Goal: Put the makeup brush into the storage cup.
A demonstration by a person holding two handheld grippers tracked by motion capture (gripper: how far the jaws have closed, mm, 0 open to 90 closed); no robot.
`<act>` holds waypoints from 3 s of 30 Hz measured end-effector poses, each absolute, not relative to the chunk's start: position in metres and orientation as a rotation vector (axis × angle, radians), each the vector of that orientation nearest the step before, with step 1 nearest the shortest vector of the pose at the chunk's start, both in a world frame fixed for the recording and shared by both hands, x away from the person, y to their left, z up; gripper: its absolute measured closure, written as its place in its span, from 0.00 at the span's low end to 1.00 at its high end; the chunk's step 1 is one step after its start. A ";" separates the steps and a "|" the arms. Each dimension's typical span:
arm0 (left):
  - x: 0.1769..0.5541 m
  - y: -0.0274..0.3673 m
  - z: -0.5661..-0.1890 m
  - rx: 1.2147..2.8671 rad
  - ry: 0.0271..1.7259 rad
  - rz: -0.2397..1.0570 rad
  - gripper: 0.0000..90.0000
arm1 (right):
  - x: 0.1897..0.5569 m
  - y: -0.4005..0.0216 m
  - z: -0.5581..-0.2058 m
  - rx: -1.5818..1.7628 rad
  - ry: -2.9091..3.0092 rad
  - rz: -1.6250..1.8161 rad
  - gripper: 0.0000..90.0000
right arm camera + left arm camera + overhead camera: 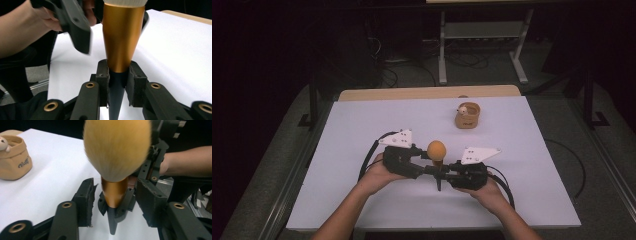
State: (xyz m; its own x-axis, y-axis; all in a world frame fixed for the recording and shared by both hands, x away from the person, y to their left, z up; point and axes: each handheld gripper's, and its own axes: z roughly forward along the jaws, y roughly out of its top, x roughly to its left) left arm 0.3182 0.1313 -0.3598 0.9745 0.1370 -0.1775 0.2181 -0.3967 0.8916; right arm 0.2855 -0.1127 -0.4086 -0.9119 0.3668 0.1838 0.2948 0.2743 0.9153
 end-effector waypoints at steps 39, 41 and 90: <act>0.291 0.218 -0.380 1.838 0.502 0.217 0.14 | 0.289 -0.125 -0.400 0.702 2.425 1.657 0.81; 0.289 0.223 -0.385 1.834 0.529 0.220 0.12 | 0.292 -0.126 -0.400 0.697 2.433 1.635 0.81; 0.260 0.264 -0.414 1.796 0.625 0.270 0.12 | 0.337 -0.154 -0.374 0.885 2.249 1.615 0.81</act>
